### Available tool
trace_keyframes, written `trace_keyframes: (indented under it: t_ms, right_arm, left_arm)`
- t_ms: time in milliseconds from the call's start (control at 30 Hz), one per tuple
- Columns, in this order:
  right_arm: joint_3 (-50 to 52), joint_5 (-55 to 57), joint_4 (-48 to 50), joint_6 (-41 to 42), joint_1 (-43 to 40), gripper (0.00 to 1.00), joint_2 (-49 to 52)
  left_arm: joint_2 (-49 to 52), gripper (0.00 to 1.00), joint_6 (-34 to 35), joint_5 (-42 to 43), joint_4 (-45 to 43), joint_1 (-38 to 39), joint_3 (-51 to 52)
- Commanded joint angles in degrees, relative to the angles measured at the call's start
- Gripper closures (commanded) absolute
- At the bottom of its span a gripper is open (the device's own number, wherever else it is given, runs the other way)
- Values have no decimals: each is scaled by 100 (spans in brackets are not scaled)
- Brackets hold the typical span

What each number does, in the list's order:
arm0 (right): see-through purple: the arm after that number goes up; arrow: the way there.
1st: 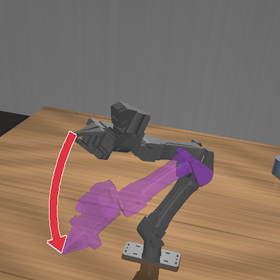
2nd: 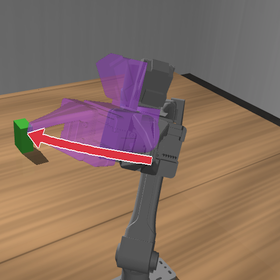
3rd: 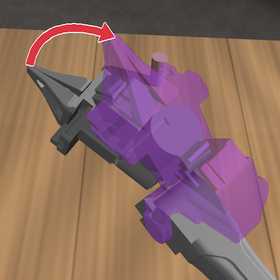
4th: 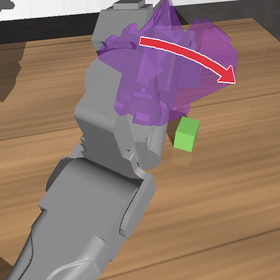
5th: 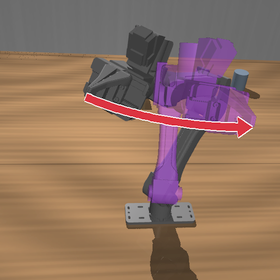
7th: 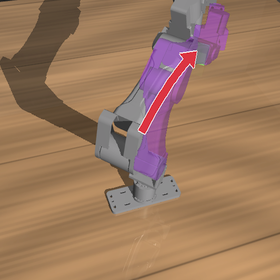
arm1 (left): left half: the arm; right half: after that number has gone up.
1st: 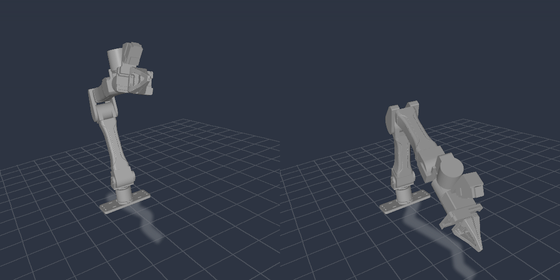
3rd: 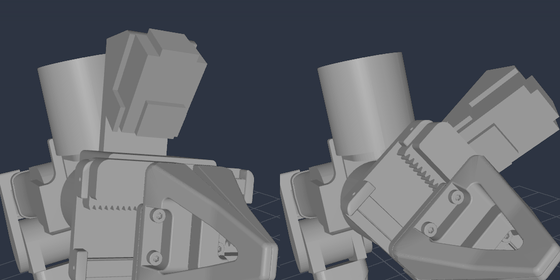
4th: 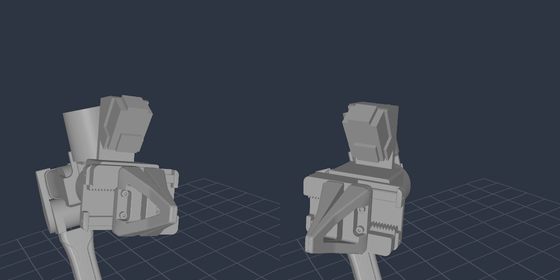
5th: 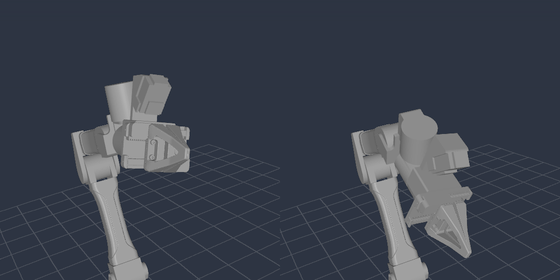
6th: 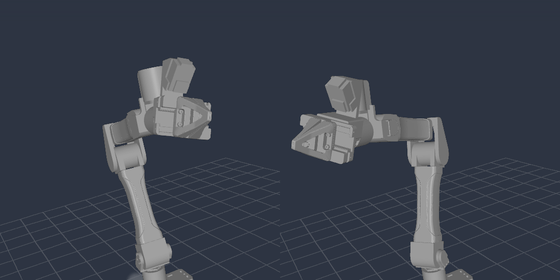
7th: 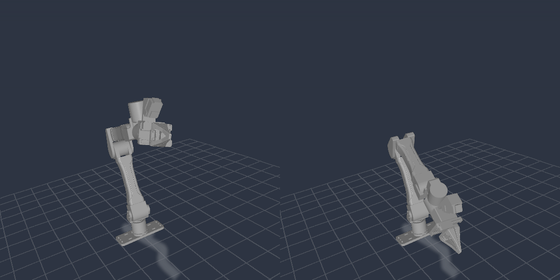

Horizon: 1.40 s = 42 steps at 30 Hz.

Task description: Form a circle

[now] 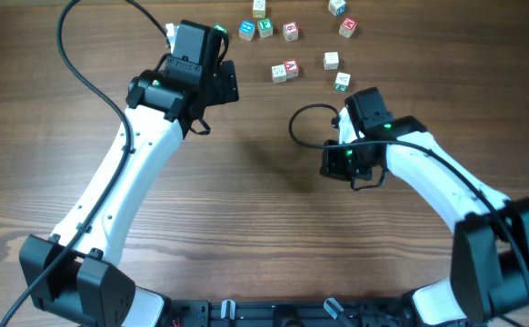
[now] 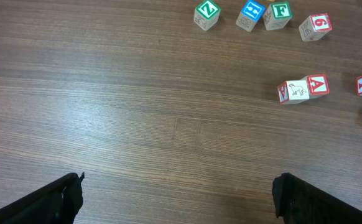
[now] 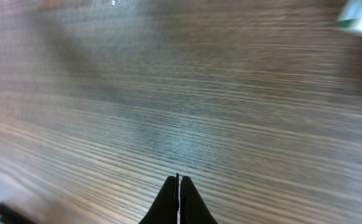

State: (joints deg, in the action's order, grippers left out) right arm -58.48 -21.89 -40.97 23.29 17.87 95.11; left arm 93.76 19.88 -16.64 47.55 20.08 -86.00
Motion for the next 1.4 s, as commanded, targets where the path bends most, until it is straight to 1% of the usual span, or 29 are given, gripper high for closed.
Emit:
trace_keyframes:
  t_ms: [0, 67, 133, 233, 333, 433, 633, 767, 900, 1000, 1033, 1067, 1133, 1200, 1367]
  right_arm:
    - [22, 826, -149, 494, 28, 96, -494]
    - [22, 1399, -345, 863, 28, 96, -649]
    - [22, 2264, -678, 1519, 28, 95, -699]
    - [22, 3084, -940, 2271, 28, 95, -693]
    - [22, 3530, -940, 2726, 28, 95, -693]
    - [22, 4044, -914, 3010, 28, 95, -693]
    - [22, 4671, -719, 3110, 28, 96, -647]
    - [22, 4756, -490, 3110, 26, 95, -560]
    - [22, 4754, -315, 3075, -13, 95, -490]
    - [22, 4597, -612, 3086, -83, 95, -389]
    - [22, 4266, -774, 3069, -107, 95, -328]
    - [22, 4011, -861, 3014, -107, 96, -262]
    - [22, 3348, -883, 2485, -107, 95, -116]
    - [22, 2903, -885, 2131, -107, 95, -7]
    - [22, 2844, -828, 1519, -107, 95, 70]
  left_arm:
    - [11, 0, 52, -11, -13, -22, 17]
    - [11, 0, 52, -9, -13, -22, 17]
    - [11, 0, 52, -11, -13, -22, 17]
    - [11, 0, 52, -11, -13, -22, 17]
    - [11, 0, 52, -11, -13, -22, 17]
    - [11, 0, 52, -9, -13, -22, 17]
    - [11, 0, 52, -9, -13, -22, 17]
    - [11, 0, 52, -11, -13, -22, 17]
    - [11, 0, 52, -11, -13, -22, 17]
    - [11, 0, 52, -11, -13, -22, 17]
    - [11, 0, 52, -11, -13, -22, 17]
    - [11, 0, 52, -11, -13, -22, 17]
    - [11, 0, 52, -11, -13, -22, 17]
    - [11, 0, 52, -9, -13, -22, 17]
    - [11, 0, 52, -11, -13, -22, 17]
